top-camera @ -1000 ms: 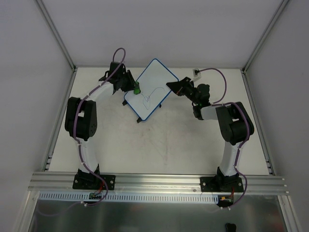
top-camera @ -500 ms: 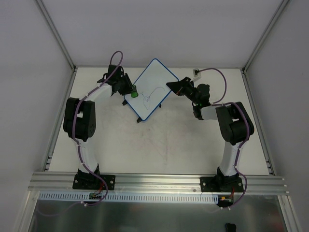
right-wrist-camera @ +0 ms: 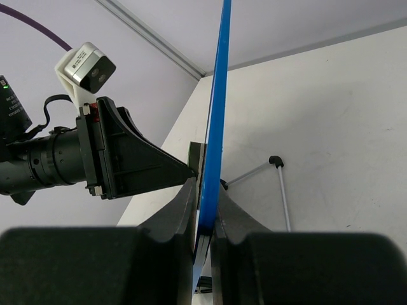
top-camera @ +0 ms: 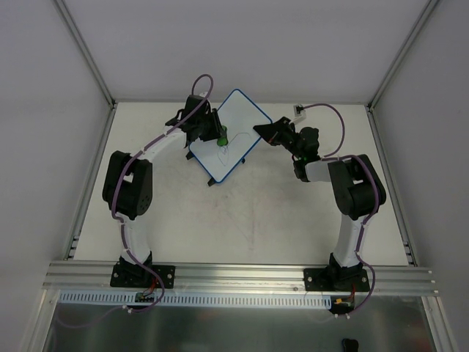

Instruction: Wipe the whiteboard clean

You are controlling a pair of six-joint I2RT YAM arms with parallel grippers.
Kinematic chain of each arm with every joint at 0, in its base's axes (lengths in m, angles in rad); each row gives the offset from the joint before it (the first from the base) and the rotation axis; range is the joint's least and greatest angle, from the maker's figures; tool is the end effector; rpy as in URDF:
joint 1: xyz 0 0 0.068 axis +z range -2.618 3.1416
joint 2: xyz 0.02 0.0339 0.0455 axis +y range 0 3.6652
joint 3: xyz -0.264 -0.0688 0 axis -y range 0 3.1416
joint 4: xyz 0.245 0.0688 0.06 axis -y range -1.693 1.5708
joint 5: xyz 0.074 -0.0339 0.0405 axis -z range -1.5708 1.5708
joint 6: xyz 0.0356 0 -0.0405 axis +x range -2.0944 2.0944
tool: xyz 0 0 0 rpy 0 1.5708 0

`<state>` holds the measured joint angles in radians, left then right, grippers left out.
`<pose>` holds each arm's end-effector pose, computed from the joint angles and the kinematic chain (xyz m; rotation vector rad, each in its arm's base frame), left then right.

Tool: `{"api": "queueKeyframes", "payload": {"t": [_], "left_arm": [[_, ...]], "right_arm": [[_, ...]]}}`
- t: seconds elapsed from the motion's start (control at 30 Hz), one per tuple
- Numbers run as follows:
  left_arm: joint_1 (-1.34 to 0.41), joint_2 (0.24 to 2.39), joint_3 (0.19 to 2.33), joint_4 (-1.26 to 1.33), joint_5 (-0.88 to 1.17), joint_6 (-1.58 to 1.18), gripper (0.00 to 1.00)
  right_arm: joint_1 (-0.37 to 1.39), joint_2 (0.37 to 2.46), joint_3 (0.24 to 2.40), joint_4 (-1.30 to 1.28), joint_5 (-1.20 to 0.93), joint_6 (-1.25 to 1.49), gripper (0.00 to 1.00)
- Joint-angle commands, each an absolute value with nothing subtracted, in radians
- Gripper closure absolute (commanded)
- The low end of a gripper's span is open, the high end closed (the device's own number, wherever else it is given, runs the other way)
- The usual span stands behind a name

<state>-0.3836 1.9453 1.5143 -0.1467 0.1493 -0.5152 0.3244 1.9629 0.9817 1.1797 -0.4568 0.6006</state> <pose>0.4206 -0.1755 0.2517 -0.0562 2.2198 -0.6717 0.3844 0.1458 0.2081 -0.2044 1.4666 1.0725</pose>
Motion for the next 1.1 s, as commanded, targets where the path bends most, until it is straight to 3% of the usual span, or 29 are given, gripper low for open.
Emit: {"api": "queueKeyframes", "payload": {"t": [0.0,0.5,1.07], "left_arm": [[-0.451,1.993,1.491,-0.144,0.207,-0.535,1.0],[-0.341,1.899,1.299,-0.12,0.193,-0.67,1.0],[-0.548,1.838,1.284,-0.075,0.1,-0.555,1.0]], "right_arm": [[0.348,1.937,0.988,1.267,-0.537,0.545,1.0],[0.345,1.936,0.985,1.267,-0.535,0.545,1.0],[0.337,1.939,0.986,1.273,-0.551,0.561,1.0]]}}
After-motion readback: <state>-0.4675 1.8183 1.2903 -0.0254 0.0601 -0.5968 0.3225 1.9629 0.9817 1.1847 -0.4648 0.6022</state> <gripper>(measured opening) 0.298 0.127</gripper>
